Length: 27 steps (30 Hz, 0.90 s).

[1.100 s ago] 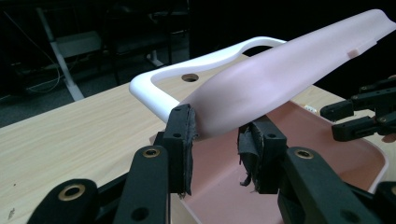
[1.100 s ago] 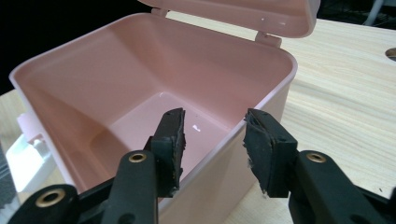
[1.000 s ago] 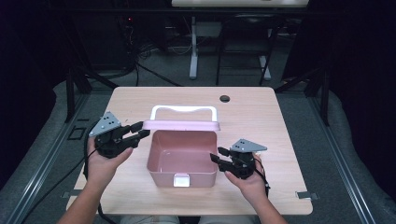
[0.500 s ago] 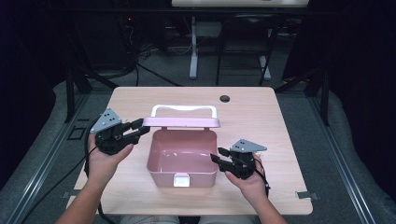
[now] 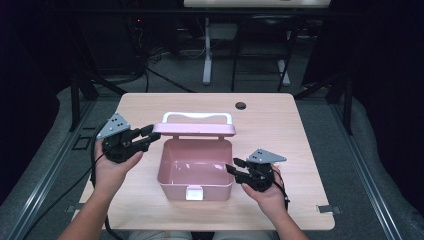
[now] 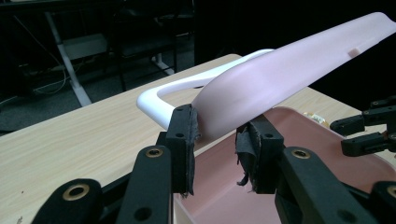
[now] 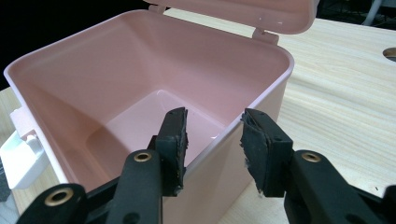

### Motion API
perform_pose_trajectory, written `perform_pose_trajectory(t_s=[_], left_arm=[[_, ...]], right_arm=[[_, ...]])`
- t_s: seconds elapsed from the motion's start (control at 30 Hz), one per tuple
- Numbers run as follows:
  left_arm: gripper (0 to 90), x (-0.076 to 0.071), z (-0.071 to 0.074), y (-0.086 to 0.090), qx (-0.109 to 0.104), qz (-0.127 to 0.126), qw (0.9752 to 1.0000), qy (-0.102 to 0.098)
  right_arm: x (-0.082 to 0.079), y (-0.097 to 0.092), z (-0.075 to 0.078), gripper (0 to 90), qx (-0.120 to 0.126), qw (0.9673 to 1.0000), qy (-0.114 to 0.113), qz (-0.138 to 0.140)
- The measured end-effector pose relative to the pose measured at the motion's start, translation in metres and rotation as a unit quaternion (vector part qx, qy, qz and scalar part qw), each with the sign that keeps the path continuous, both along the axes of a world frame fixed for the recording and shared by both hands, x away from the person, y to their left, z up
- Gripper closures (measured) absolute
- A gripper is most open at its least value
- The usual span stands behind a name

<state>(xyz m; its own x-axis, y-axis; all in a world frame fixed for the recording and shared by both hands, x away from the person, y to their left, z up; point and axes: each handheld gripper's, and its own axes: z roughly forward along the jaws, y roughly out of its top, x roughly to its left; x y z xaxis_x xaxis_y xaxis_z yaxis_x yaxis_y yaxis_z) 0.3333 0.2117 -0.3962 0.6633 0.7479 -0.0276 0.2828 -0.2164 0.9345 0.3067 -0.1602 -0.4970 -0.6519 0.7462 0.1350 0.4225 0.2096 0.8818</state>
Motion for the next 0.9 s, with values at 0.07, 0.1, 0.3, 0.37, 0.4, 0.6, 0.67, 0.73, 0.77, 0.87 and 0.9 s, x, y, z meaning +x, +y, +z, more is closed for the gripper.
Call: perform_pose_trajectory(t_s=[0.07,0.1,0.3,0.37,0.4,0.6,0.67,0.73,0.77,0.87,0.9], left_arm=[[67.2,0.001,0.000,0.000,-0.001,0.001,1.0000,-0.001],[67.2,0.002,0.001,0.000,-0.001,0.001,1.0000,-0.001],[67.4,0.007,0.004,-0.001,-0.006,0.003,1.0000,0.003],[67.4,0.009,0.005,-0.002,-0.006,0.003,1.0000,0.003],[67.4,0.010,0.006,-0.003,-0.006,0.002,1.0000,0.003],[68.0,0.015,0.007,-0.003,-0.012,0.006,0.9999,0.004],[68.2,0.017,0.008,-0.004,-0.010,0.009,0.9999,0.004],[68.3,0.018,0.008,-0.004,-0.012,0.009,0.9999,0.004],[68.3,0.020,0.009,-0.004,-0.014,0.010,0.9998,0.006],[68.4,0.023,0.011,-0.005,-0.012,0.013,0.9998,0.006],[68.5,0.023,0.011,-0.005,-0.014,0.013,0.9998,0.005]], right_arm=[[0.000,0.000,0.000,60.2,-0.001,1.0000,-0.001,0.001],[0.001,-0.001,0.000,60.2,0.000,1.0000,-0.001,0.002],[0.001,-0.001,0.000,60.9,-0.001,1.0000,-0.001,0.002],[0.001,-0.002,0.001,61.5,-0.003,1.0000,-0.002,0.000],[0.002,-0.002,0.001,61.7,-0.001,1.0000,0.000,-0.001],[0.002,-0.003,0.001,61.8,-0.001,1.0000,0.002,-0.003],[0.002,-0.003,0.000,61.8,0.001,1.0000,0.002,-0.003],[0.001,-0.003,0.001,62.0,0.000,1.0000,0.000,-0.002],[0.001,-0.003,0.001,62.0,0.000,1.0000,0.001,-0.003],[0.000,-0.002,0.002,61.8,-0.003,1.0000,-0.001,-0.006],[0.000,-0.001,0.002,61.3,-0.001,1.0000,0.001,-0.007]])
